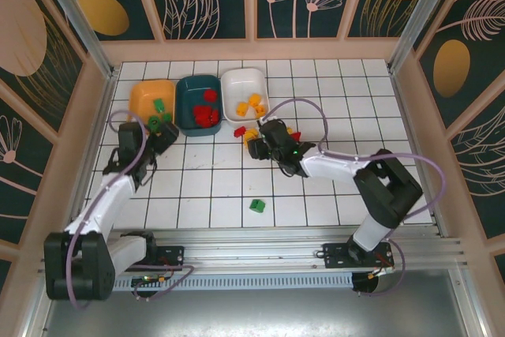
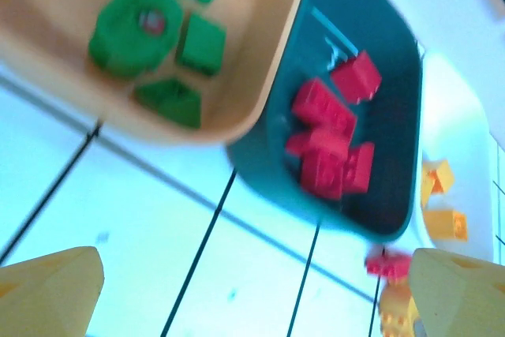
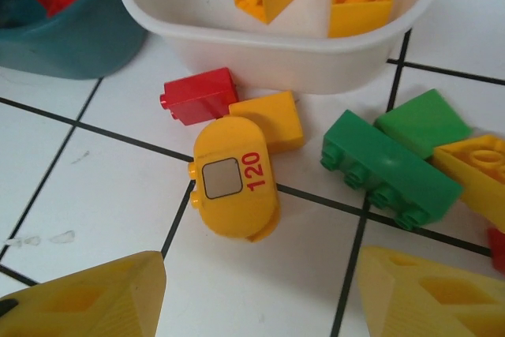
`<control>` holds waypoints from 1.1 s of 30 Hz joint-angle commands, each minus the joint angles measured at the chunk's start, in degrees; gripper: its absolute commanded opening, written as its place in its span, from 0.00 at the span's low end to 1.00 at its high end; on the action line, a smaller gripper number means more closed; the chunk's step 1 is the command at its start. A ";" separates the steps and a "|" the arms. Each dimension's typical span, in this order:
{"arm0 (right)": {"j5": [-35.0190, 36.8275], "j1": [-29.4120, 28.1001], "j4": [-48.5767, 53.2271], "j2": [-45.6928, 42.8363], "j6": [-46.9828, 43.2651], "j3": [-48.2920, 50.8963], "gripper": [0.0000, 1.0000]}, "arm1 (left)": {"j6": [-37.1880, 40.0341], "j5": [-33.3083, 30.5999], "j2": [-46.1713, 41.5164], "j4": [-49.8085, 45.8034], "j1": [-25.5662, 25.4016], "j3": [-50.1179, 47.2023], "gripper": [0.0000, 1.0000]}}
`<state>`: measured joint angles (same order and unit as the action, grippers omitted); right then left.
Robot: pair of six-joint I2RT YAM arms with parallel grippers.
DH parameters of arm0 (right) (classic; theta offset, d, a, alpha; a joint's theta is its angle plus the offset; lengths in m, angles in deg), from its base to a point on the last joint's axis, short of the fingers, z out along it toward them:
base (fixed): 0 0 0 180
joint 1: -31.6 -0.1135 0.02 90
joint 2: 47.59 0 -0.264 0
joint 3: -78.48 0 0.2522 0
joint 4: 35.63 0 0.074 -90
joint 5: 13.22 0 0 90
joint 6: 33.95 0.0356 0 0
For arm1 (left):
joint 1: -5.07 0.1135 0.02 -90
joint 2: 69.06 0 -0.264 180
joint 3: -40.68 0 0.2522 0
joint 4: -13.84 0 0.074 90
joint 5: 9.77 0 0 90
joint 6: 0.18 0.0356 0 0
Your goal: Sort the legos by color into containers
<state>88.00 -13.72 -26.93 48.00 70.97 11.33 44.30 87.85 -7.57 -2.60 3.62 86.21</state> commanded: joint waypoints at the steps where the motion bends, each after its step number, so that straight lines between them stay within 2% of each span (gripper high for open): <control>1: -1.20 0.03 2.64 4.36 -1.28 -4.92 0.68 | -5.44 5.72 -6.35 5.13 -0.01 -7.42 0.98; 5: -1.93 0.06 4.31 9.38 -1.95 -9.07 0.69 | -6.85 5.42 -11.79 4.45 0.04 -11.48 0.99; 9: -0.95 -0.03 6.78 14.45 -1.56 -13.32 0.69 | -11.32 7.80 -13.48 8.98 -0.04 -15.95 0.99; 16: 1.69 -0.04 7.43 18.77 -1.78 -15.98 0.68 | -10.51 8.29 -14.19 7.60 -0.03 -16.26 0.99; 18: 1.92 -0.16 6.90 19.32 -2.14 -15.92 0.66 | -10.82 8.38 -14.92 7.66 0.04 -16.45 0.98; 24: 3.63 -0.99 3.88 17.48 -3.17 -12.93 0.51 | -10.66 7.43 -16.05 6.80 -0.04 -16.65 0.98; 33: 3.27 -1.86 0.55 8.51 -2.78 -5.98 0.40 | -10.92 7.22 -17.19 7.39 -0.04 -18.47 0.98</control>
<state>90.23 -14.70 -24.63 61.73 67.95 3.77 33.98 94.97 -23.96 3.34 3.62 68.97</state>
